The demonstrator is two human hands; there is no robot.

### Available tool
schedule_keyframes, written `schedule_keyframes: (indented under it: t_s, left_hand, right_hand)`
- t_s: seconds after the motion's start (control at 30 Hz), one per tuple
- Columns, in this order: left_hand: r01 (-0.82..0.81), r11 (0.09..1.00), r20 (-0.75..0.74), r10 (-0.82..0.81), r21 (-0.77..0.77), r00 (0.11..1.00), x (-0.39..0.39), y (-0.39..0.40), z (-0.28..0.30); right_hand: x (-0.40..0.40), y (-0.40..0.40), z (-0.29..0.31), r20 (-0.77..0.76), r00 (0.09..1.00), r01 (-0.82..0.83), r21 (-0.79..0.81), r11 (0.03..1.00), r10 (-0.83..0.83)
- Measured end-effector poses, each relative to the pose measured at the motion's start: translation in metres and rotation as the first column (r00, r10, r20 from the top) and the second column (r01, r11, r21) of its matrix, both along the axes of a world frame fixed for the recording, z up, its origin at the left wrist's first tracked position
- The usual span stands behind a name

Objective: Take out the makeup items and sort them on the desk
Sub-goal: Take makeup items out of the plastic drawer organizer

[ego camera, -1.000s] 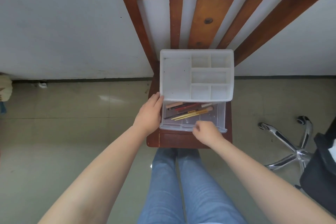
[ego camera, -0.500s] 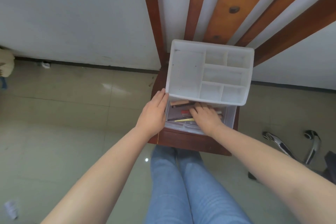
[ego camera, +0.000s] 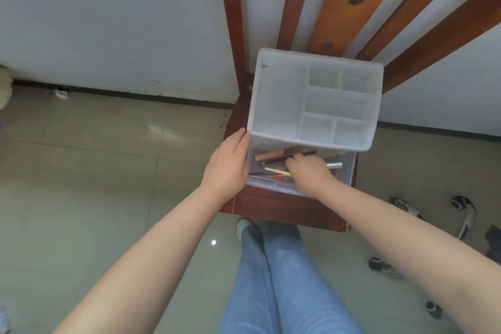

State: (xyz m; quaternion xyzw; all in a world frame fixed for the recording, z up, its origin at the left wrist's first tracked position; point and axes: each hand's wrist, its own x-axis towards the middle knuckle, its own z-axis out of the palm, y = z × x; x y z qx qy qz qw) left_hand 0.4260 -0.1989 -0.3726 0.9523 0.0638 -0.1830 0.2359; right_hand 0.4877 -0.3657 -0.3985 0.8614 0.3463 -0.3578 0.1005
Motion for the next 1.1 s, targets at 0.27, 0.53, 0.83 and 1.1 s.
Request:
schedule_keyframes:
  t_s: [0.27,0.53,0.83,1.1]
  left_hand:
    - [0.14,0.99,0.052,-0.141,0.027,0.989,-0.019,-0.037,-0.021]
    - [0.314,0.909,-0.211,-0.261,0.275,0.942,0.028,-0.081,-0.037]
    - [0.443,0.843,-0.378,-0.319,0.306,0.869,0.038,-0.096,-0.039]
    - [0.48,0.839,-0.374,-0.371,0.257,0.85,0.03,-0.099,-0.032]
  right_hand:
    - [-0.028,-0.048,0.038,0.074,0.987,0.138,0.041,0.99,-0.141]
    - [-0.041,-0.099,0.033,0.084,0.938,0.336,0.026,0.942,-0.337]
    - [-0.042,-0.112,0.014,0.012,0.933,0.356,0.104,0.928,-0.36]
    - [-0.042,-0.117,0.019,-0.016,0.986,0.167,0.096,0.981,-0.167]
